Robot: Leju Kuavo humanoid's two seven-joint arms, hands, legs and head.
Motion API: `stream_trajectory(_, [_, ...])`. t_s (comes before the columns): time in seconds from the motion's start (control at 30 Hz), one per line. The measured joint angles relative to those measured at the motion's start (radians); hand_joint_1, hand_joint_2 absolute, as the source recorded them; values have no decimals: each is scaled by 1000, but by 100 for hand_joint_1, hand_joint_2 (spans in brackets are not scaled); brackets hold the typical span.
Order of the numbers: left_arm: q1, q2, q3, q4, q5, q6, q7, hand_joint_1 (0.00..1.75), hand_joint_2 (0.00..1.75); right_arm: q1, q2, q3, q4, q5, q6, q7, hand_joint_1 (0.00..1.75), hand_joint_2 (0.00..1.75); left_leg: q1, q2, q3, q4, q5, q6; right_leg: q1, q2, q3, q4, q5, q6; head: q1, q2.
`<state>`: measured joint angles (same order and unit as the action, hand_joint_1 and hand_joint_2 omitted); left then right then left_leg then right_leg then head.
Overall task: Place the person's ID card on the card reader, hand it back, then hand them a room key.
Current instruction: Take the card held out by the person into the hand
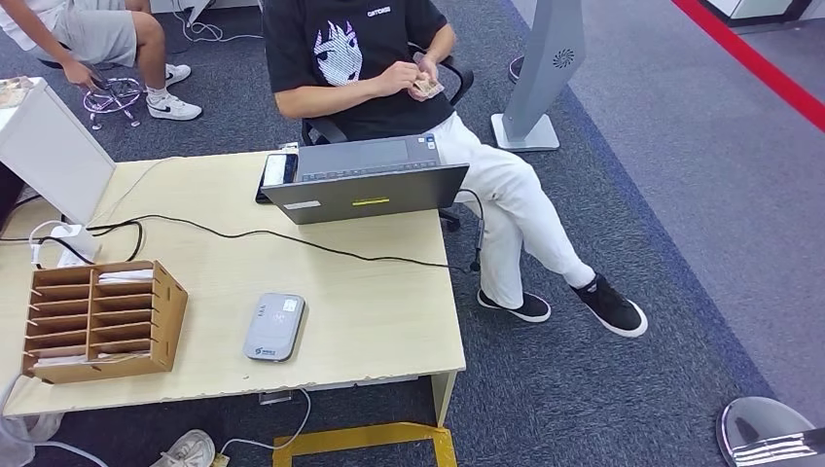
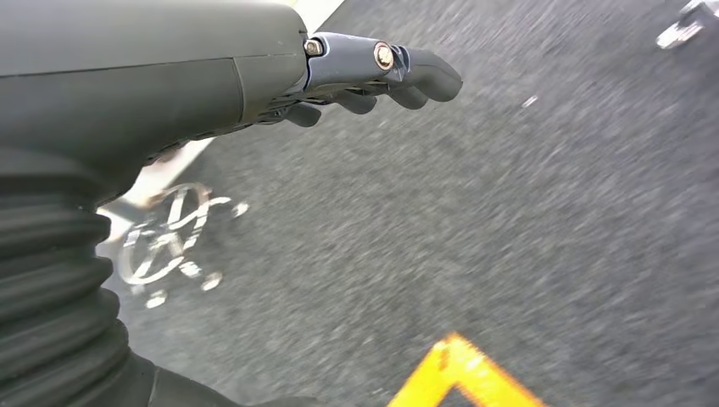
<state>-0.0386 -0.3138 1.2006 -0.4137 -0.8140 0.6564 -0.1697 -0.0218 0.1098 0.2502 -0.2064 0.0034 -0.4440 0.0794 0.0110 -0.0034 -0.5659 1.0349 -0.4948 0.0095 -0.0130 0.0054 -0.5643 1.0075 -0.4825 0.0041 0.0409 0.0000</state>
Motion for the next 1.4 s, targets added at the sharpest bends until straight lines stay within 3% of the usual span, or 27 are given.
stream_trajectory(0.23, [-16,-13,79,-51,-37,9,-196,0,175,0,4,0,3,-2,-3,-17,0,175,0,0,0,0,0,0,0,0,0,0,0,0,0,0])
stream_trajectory(0.47, [-13,-24,66,-153,12,27,-425,0,175,-1,12,-3,9,-11,-5,-41,0,175,0,0,0,0,0,0,0,0,0,0,0,0,0,0])
stream_trajectory(0.6, [-9,-30,49,-197,50,35,-514,0,175,-1,14,-4,13,-14,-4,-50,0,175,0,0,0,0,0,0,0,0,0,0,0,0,0,0])
stream_trajectory(1.4, [113,-33,-278,-395,269,37,-533,0,175,-1,20,-13,21,-13,-12,-68,0,175,0,0,0,0,0,0,0,0,0,0,0,0,0,0])
